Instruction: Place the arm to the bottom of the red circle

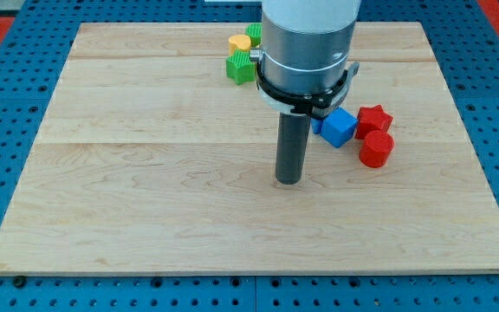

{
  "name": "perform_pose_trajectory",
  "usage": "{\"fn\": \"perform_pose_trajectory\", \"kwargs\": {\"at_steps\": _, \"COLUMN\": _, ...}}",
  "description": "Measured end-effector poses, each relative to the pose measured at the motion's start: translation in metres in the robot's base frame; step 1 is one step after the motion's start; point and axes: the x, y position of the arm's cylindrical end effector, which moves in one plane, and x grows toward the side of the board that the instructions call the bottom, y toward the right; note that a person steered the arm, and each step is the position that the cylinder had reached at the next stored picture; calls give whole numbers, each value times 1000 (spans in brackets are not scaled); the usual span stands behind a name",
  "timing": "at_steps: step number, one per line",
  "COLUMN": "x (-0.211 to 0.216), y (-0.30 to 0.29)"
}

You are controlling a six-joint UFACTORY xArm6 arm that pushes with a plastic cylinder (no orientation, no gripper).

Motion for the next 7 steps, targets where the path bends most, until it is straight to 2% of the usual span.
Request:
{"fn": "perform_pose_trajectory", "kwargs": {"at_steps": 2, "x": 4, "y": 0}}
{"fn": "perform_pose_trajectory", "kwargs": {"at_steps": 5, "x": 33, "y": 90}}
{"fn": "perform_pose_trajectory", "kwargs": {"at_steps": 7, "x": 33, "y": 94}}
